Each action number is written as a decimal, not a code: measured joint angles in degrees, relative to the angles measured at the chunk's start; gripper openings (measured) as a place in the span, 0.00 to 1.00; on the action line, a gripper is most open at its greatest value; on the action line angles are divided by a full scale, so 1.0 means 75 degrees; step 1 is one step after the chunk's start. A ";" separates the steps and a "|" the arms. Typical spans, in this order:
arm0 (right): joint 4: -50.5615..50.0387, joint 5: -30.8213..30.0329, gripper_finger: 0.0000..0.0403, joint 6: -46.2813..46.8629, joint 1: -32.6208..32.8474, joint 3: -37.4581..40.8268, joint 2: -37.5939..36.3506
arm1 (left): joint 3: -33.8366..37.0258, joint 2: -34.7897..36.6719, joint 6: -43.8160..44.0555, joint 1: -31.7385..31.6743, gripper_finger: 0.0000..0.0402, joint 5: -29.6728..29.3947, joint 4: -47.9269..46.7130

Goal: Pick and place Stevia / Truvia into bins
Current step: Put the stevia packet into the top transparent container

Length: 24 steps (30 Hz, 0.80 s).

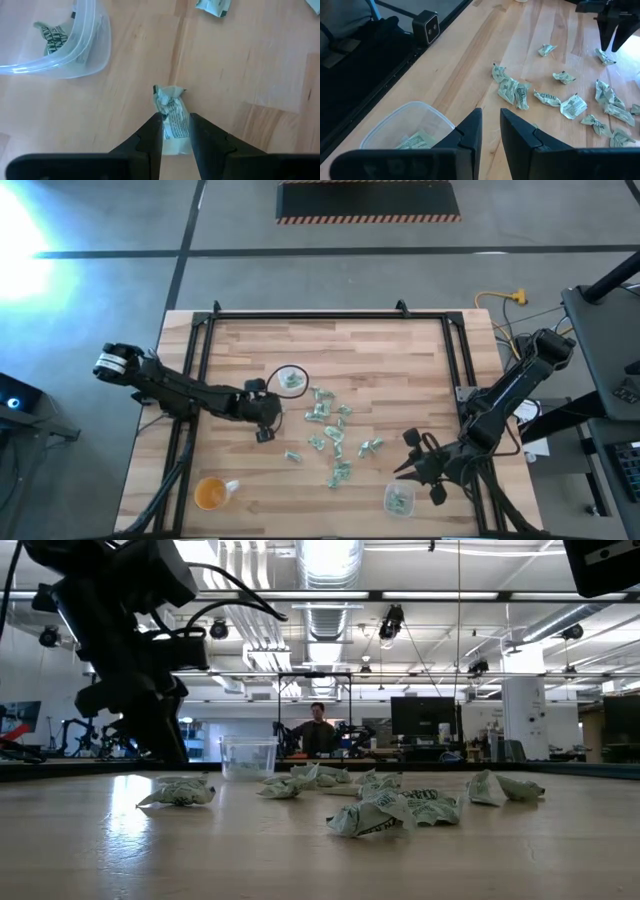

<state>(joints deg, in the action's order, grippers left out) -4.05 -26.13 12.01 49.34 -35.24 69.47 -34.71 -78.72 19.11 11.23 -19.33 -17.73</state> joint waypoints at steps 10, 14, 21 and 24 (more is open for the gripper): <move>0.0000 0.0003 0.15 0.0000 0.0000 0.0000 0.0003 | 0.0337 0.0000 0.0000 -0.0004 0.20 0.0149 0.0489; 0.0000 0.0003 0.15 0.0000 0.0000 0.0000 0.0003 | 0.0340 0.0000 0.0000 -0.0004 0.20 0.0149 0.0509; 0.0003 0.0003 0.14 0.0000 0.0000 0.0000 0.0003 | 0.0359 0.0000 0.0012 -0.0004 0.20 0.0152 0.0526; 0.0003 0.0003 0.14 0.0000 0.0000 0.0000 0.0003 | 0.0380 0.0000 0.0022 -0.0004 0.20 0.0165 0.0588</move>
<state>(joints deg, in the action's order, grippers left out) -4.03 -26.11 12.01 49.34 -35.24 69.49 -31.86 -78.72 19.28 11.20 -18.10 -13.32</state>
